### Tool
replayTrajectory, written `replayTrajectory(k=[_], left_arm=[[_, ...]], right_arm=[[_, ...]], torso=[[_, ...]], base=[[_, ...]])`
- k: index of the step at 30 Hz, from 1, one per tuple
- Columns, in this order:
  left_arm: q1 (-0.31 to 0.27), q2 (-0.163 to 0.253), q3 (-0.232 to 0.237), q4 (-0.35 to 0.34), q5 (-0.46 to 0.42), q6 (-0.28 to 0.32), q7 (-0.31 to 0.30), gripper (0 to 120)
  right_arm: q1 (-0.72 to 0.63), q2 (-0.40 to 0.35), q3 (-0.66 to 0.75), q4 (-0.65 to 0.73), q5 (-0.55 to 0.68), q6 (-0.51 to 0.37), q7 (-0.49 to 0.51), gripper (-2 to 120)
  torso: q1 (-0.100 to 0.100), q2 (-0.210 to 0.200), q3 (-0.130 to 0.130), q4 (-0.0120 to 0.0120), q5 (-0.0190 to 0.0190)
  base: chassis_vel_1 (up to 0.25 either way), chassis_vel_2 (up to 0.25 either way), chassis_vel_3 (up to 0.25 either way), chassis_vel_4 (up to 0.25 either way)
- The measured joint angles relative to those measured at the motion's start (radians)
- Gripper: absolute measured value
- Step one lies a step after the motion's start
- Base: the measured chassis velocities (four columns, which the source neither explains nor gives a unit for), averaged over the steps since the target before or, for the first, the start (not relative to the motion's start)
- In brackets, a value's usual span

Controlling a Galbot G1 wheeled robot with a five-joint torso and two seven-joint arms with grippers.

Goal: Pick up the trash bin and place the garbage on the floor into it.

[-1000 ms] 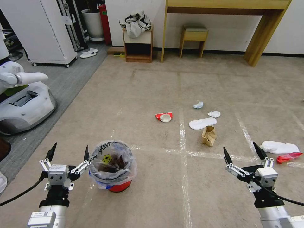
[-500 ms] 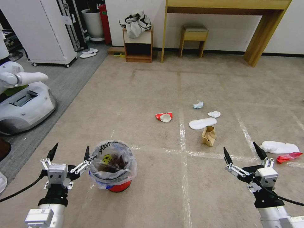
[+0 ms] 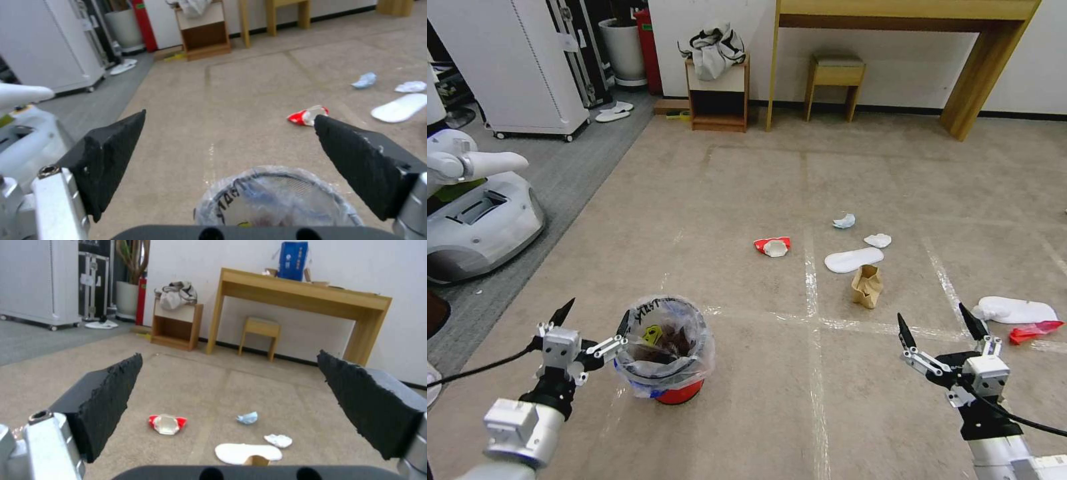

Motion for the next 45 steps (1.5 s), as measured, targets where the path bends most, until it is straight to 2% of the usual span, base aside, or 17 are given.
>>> replayTrajectory(k=[1,3,8,9,10,13,14,16,23,27,29,31,32,33,35,41,45], left_arm=[[0.000,0.000,0.000,0.000,0.000,0.000,0.000,100],[-0.017,0.049,-0.004,0.006,-0.067,0.028,-0.010,100],[-0.026,0.097,-0.016,0.013,-0.140,0.070,-0.029,100],[-0.028,0.119,-0.019,0.014,-0.180,0.090,-0.051,100],[-0.028,0.119,-0.019,0.014,-0.180,0.090,-0.051,100],[-0.045,0.182,-0.036,0.031,-0.302,0.153,-0.114,100],[-0.045,0.182,-0.036,0.031,-0.302,0.153,-0.114,100],[-0.063,0.222,-0.046,0.064,-0.377,0.187,-0.160,100],[-0.087,0.275,-0.030,0.128,-0.507,0.282,-0.252,100],[-0.098,0.307,-0.023,0.148,-0.532,0.309,-0.258,100],[-0.115,0.364,-0.014,0.160,-0.593,0.354,-0.274,100],[-0.120,0.378,-0.012,0.162,-0.605,0.363,-0.278,100],[-0.124,0.417,-0.007,0.164,-0.626,0.389,-0.280,100],[-0.124,0.417,-0.007,0.164,-0.626,0.389,-0.280,100],[-0.118,0.452,-0.005,0.157,-0.664,0.422,-0.283,100],[-0.117,0.502,-0.003,0.150,-0.727,0.468,-0.308,100],[-0.124,0.516,0.001,0.149,-0.758,0.481,-0.321,100]], right_arm=[[0.000,0.000,0.000,0.000,0.000,0.000,0.000,100],[0.000,0.006,-0.002,-0.003,-0.004,-0.001,-0.001,100],[0.000,0.014,-0.009,-0.006,-0.015,-0.003,-0.002,100],[0.000,0.016,-0.011,-0.008,-0.018,-0.003,-0.002,100],[0.000,0.016,-0.011,-0.008,-0.018,-0.003,-0.002,100],[0.000,0.020,-0.012,-0.014,-0.022,-0.004,-0.003,100],[0.000,0.020,-0.012,-0.014,-0.022,-0.004,-0.003,100],[-0.001,0.022,-0.013,-0.019,-0.025,-0.005,-0.005,100],[-0.004,0.023,-0.013,-0.031,-0.031,-0.007,-0.007,100],[-0.004,0.024,-0.013,-0.034,-0.032,-0.009,-0.008,100],[-0.002,0.025,-0.014,-0.041,-0.035,-0.012,-0.009,100],[-0.002,0.026,-0.016,-0.044,-0.036,-0.013,-0.009,100],[-0.001,0.029,-0.018,-0.049,-0.039,-0.013,-0.009,100],[-0.001,0.029,-0.018,-0.049,-0.039,-0.013,-0.009,100],[-0.001,0.033,-0.019,-0.055,-0.041,-0.013,-0.009,100],[0.002,0.037,-0.017,-0.065,-0.040,-0.011,-0.012,100],[0.004,0.038,-0.018,-0.067,-0.040,-0.011,-0.013,100]], torso=[[0.000,0.000,0.000,0.0000,0.0000],[0.000,0.000,0.000,-0.0001,0.0000],[0.000,0.000,0.000,0.0001,0.0000],[0.000,0.000,0.000,0.0001,0.0000],[0.000,0.000,0.000,0.0001,0.0000],[0.000,0.000,0.000,0.0001,0.0001],[0.000,0.000,0.000,0.0001,0.0001],[0.000,0.000,0.000,0.0000,0.0000],[0.000,0.000,0.000,0.0002,-0.0001],[0.000,0.000,0.000,0.0002,-0.0001],[0.000,0.000,0.000,0.0001,0.0000],[0.000,0.000,0.000,0.0000,0.0001],[0.000,0.000,0.000,-0.0001,0.0001],[0.000,0.000,0.000,-0.0001,0.0001],[0.000,0.000,0.000,0.0000,0.0001],[0.000,0.000,0.000,0.0001,0.0001],[0.000,0.000,0.000,0.0001,0.0001]], base=[[0.000,0.000,0.000,0.000],[0.000,0.000,0.000,0.000],[0.000,0.000,0.000,0.000],[0.000,0.000,0.000,0.000],[0.000,0.000,0.000,0.000],[0.000,0.000,0.000,0.000],[0.000,0.000,0.000,0.000],[0.000,0.000,0.000,0.000],[0.000,0.000,0.000,0.000],[0.000,0.000,0.000,0.000],[0.000,0.000,0.000,0.000],[0.000,0.000,0.000,0.000],[0.000,0.000,0.000,0.000],[0.000,0.000,0.000,0.000],[0.000,0.000,0.000,0.000],[0.000,0.000,0.000,0.000],[0.000,0.000,0.000,0.000]])
